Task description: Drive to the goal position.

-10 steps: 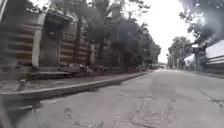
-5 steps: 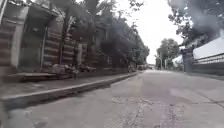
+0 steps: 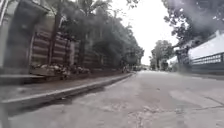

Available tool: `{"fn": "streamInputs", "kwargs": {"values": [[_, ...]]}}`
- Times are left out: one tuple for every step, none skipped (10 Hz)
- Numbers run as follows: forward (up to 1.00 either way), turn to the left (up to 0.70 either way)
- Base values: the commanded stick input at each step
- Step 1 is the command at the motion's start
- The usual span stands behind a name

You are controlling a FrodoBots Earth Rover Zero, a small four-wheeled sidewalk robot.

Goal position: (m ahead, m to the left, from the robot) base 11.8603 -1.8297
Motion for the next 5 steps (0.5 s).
{"fn": "streamInputs", "kwargs": {"values": [[0.70,-0.22],[0.70,-0.33],[0.70,-0.33],[0.70,-0.33],[0.70,-0.33]]}}
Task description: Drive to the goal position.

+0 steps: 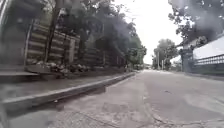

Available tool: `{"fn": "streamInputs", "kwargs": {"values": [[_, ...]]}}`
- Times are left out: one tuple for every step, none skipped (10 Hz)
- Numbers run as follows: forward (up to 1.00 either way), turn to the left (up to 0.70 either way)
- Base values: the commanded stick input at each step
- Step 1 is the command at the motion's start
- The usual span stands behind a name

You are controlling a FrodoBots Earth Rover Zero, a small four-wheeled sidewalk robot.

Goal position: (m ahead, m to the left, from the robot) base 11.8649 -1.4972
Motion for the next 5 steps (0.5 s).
{"fn": "streamInputs", "kwargs": {"values": [[0.70,-0.33],[0.70,-0.33],[0.70,-0.33],[0.70,-0.33],[0.70,-0.31]]}}
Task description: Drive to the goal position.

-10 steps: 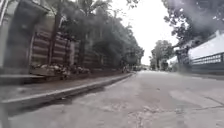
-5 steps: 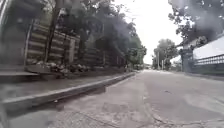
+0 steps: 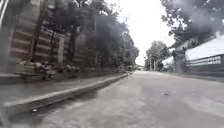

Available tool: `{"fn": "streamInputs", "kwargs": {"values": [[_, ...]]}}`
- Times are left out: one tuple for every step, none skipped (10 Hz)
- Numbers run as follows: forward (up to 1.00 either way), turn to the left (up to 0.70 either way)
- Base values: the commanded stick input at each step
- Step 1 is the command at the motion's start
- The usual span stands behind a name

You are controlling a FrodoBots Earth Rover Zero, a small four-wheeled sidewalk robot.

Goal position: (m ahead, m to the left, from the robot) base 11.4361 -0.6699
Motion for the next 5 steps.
{"fn": "streamInputs", "kwargs": {"values": [[0.70,-0.15],[0.70,-0.01],[0.70,0.00],[0.70,0.00],[0.70,0.00]]}}
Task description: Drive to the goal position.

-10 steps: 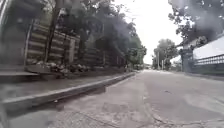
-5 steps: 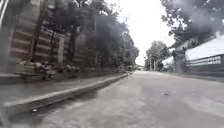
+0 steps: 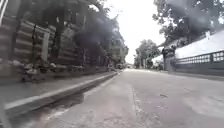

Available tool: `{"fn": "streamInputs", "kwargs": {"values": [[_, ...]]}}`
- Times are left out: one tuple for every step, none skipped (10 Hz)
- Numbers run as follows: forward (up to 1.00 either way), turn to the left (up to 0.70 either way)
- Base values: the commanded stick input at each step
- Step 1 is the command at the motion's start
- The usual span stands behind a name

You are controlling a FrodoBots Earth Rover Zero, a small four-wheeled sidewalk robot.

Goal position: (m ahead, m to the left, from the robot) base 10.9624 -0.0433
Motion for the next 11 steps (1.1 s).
{"fn": "streamInputs", "kwargs": {"values": [[0.70,0.00],[0.70,0.00],[0.70,0.00],[0.70,0.00],[0.70,0.00],[0.70,-0.02],[0.70,-0.32],[0.70,-0.34],[0.70,-0.33],[0.70,-0.34],[0.70,-0.34]]}}
